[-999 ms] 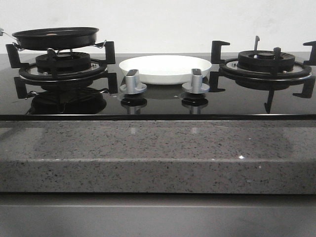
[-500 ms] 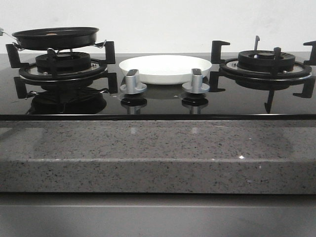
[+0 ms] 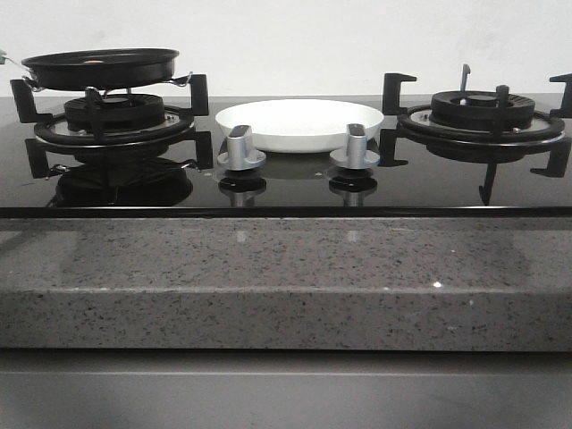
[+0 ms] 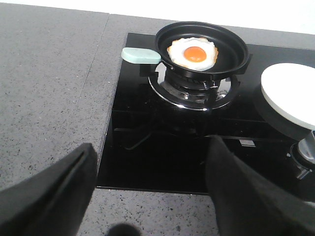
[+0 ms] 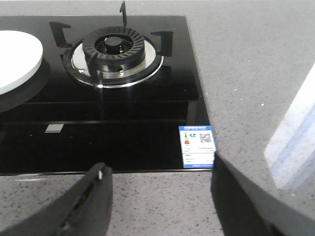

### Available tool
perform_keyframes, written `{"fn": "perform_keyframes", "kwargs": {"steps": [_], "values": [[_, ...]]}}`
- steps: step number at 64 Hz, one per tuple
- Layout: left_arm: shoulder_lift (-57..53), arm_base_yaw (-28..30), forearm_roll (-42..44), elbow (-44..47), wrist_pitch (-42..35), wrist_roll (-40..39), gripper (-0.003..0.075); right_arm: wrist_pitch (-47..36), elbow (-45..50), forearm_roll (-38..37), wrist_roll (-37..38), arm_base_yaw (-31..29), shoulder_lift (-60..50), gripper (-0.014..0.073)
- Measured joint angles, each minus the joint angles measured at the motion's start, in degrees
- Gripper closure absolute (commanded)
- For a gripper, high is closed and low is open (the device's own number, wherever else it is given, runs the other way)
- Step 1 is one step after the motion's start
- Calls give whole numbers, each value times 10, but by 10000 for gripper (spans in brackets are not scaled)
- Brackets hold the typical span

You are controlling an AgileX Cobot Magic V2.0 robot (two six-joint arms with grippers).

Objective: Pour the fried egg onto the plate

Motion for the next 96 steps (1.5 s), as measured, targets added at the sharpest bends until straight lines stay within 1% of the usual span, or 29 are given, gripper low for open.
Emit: {"fn": "perform_keyframes", "kwargs": {"steps": [6, 9, 20, 24, 31, 37, 42, 54, 59, 66, 77, 86, 96], "values": [[0, -8, -13, 0, -1, 22, 230, 13, -21, 31, -19, 4, 28, 109], [0, -20, -18, 0, -5, 27, 230, 19, -35, 60, -46, 12, 49, 109], [22, -94, -21, 0, -11, 59, 230, 24, -92, 155, -143, 46, 147, 109], [31, -119, -22, 0, -11, 62, 230, 25, -115, 174, -166, 60, 188, 109], [40, -157, -23, 0, -11, 64, 230, 34, -167, 186, -182, 91, 277, 109], [41, -176, -24, 0, -13, 64, 230, 49, -221, 186, -184, 118, 353, 109], [41, -181, -25, 0, -16, 65, 230, 68, -270, 187, -184, 134, 417, 112], [41, -182, -26, 0, -16, 65, 230, 130, -393, 188, -179, 137, 570, 226], [41, -182, -26, 0, -17, 65, 230, 150, -442, 190, -169, 137, 626, 247], [41, -182, -26, 0, -17, 65, 230, 170, -515, 199, -155, 137, 708, 248], [41, -182, -26, 0, -17, 65, 230, 206, -616, 209, -134, 133, 805, 248], [41, -182, -26, 0, -17, 65, 230, 238, -699, 210, -120, 131, 877, 248], [41, -182, -26, 0, -17, 65, 230, 263, -768, 210, -102, 129, 941, 258]]}}
